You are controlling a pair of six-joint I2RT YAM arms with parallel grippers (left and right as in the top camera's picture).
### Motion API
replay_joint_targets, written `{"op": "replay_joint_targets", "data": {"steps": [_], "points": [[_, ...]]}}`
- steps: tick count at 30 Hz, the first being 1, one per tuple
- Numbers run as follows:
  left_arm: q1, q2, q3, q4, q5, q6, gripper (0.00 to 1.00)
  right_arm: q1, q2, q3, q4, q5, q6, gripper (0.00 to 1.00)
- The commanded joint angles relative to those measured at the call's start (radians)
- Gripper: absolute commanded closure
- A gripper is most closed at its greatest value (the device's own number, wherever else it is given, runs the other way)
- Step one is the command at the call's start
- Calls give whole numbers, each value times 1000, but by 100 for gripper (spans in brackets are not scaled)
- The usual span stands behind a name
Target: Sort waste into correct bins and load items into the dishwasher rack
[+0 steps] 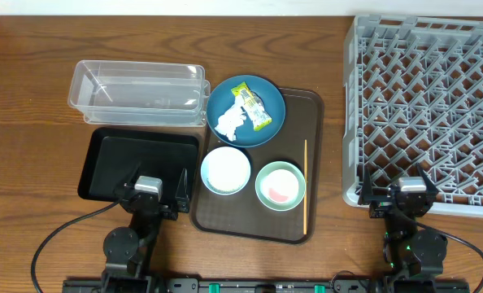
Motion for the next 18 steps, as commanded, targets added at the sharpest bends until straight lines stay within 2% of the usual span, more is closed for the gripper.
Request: {"op": "replay_joint_targets", "data": {"steps": [1, 6, 15, 18], "points": [[-1, 0, -11, -41, 40, 9, 2, 10, 1, -1, -1, -16, 0, 1], [-1, 0, -11, -40, 40, 9, 2, 10, 1, -1, -3, -16, 69, 1], [-1, 10, -11, -41, 35, 8, 2, 10, 1, -1, -3, 7, 81, 1], [0, 42, -10, -43, 2, -46, 2, 10, 1, 2, -3, 7, 98, 1]]}}
